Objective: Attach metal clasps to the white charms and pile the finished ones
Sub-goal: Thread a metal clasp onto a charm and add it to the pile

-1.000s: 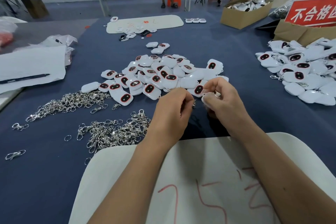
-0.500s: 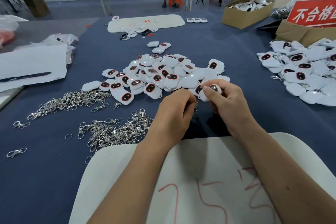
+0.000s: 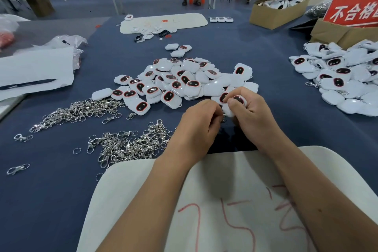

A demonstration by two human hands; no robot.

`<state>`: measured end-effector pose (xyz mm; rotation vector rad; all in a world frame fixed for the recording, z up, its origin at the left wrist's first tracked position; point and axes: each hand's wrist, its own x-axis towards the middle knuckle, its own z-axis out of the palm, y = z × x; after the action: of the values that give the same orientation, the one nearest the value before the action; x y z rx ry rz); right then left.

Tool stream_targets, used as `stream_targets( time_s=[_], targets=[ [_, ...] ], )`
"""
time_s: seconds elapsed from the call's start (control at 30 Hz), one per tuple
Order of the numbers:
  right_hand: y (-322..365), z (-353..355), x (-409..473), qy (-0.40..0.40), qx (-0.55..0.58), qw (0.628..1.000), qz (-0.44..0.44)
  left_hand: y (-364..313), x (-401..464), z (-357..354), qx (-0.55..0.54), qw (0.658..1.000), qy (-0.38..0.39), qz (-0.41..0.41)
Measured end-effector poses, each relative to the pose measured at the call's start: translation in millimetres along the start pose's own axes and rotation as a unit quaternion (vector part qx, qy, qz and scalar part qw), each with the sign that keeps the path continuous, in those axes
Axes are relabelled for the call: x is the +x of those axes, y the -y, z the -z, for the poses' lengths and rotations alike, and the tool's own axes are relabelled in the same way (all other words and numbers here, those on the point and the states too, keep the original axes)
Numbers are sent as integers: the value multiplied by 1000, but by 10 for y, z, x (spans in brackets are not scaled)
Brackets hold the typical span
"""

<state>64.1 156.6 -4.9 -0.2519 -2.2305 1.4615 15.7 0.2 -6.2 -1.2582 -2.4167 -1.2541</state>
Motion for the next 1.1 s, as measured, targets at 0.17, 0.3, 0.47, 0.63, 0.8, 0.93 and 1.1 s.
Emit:
stream_targets(
  time_s=[0.17,0.3,0.47,0.63,0.8,0.93,1.1],
  targets=[
    [-11,-5,-16,0,-35,999,18,-36,-8,12,9,1000,5,18],
    [-26,-9,-17,0,-64,997,40,-68,-12,15,21,999,12,32],
    [-21,-13,-29,1,-82,994,66,-85,-5,15,40,997,27,53],
    [-28,-23,-19,-4,-80,995,57,-85,-10,12,54,996,30,57],
    [-13,-6,-18,-3,130,991,-25,-119,-9,-11,7,999,-39,10],
    [19,-58,-31,0,223,973,-61,-73,4,-31,-19,996,-89,-7],
    [72,-113,-50,-13,293,951,-93,-32,14,-27,-54,991,-122,-34]
  ],
)
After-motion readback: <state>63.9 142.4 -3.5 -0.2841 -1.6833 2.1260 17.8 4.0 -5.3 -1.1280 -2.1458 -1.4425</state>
